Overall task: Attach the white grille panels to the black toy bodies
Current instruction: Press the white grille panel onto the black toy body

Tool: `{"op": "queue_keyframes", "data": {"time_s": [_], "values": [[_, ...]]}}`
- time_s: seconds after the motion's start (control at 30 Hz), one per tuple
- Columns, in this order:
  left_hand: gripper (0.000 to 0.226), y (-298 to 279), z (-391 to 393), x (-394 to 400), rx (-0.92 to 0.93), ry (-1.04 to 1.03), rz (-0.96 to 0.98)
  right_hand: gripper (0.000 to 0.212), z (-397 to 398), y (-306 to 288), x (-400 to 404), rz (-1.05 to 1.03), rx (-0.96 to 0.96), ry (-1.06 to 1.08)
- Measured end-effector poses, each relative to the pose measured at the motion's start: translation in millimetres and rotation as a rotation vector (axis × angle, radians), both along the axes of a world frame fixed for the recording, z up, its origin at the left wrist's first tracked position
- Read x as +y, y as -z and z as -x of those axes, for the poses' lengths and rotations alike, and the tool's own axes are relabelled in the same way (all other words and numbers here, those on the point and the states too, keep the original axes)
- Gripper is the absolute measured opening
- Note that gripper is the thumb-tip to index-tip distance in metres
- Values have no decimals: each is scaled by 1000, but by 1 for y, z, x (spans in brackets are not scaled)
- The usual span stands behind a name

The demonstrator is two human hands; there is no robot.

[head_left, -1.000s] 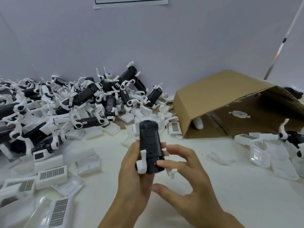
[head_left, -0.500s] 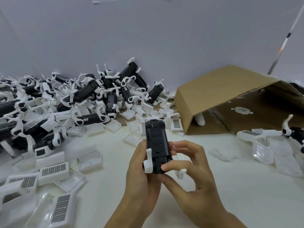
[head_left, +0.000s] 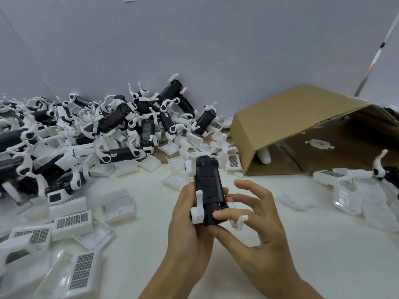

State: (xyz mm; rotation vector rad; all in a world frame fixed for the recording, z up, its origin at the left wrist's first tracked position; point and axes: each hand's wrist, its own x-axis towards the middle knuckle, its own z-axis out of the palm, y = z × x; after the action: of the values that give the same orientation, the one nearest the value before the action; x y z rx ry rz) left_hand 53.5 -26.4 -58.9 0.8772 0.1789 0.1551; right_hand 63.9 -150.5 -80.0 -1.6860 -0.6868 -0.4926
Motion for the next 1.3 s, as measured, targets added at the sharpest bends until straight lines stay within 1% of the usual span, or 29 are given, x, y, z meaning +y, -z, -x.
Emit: {"op": "queue_keyframes", "data": {"time_s": [0.13,0.27,0.4,0.5,0.63,0.7,0.73,0.77,0.83,0.87,0.9,0.93,0.97,1.0,1.03,1.07,1.1,1.13,1.17,1.2,1.23,1.27,1.3], "values": [[46,-1,0,1,-4,-4,12,43,-1,-2,-2,13,4,-38],[49,-2,1,2,-27,21,10,36,-1,-2,-1,26,-32,-64],[51,-4,0,1,-31,39,69,26,1,-3,-1,-26,14,-65],[50,-2,-1,2,-26,39,99,24,0,-3,-1,6,52,-68],[48,2,-1,2,38,38,114,27,1,-4,-2,38,82,-25],[45,1,-2,1,41,16,79,34,-1,-4,-4,54,101,-47],[44,1,-2,2,24,-12,48,41,-2,-4,-5,23,161,-89],[42,-1,-2,3,-12,-38,0,51,-4,-8,-5,-50,276,-144],[33,-3,-3,6,-91,-94,-185,75,-8,-13,-3,-251,605,-298],[31,-3,-3,9,-121,-125,-309,79,-9,-14,-2,-320,741,-375],[30,-4,-3,12,-160,-139,-414,72,-10,-14,-2,-339,819,-423],[27,-5,-4,15,-210,-134,-488,61,-11,-14,-1,-357,863,-449],[23,-7,-4,18,-251,-115,-530,51,-11,-13,-1,-380,891,-442],[19,-8,-4,23,-273,-122,-582,46,-12,-12,0,-409,919,-410],[15,-9,-4,30,-269,-184,-681,45,-13,-11,0,-437,952,-374],[10,-8,-6,40,-217,-298,-880,46,-15,-10,-2,-471,986,-348],[12,-4,-9,53,-111,-443,-1192,49,-17,-10,-3,-509,1011,-330],[23,1,-10,66,38,-528,-1535,51,-19,-10,-4,-540,1032,-307],[38,6,-10,81,245,-507,-1796,51,-20,-10,-5,-557,1046,-291],[50,11,-10,94,457,-410,-1927,45,-21,-12,-6,-574,1056,-289],[57,14,-8,102,600,-314,-1951,37,-21,-12,-7,-593,1064,-302],[59,17,-6,107,651,-272,-1906,29,-21,-13,-8,-614,1074,-318],[59,19,-5,109,626,-288,-1822,24,-22,-13,-9,-635,1085,-334]]}}
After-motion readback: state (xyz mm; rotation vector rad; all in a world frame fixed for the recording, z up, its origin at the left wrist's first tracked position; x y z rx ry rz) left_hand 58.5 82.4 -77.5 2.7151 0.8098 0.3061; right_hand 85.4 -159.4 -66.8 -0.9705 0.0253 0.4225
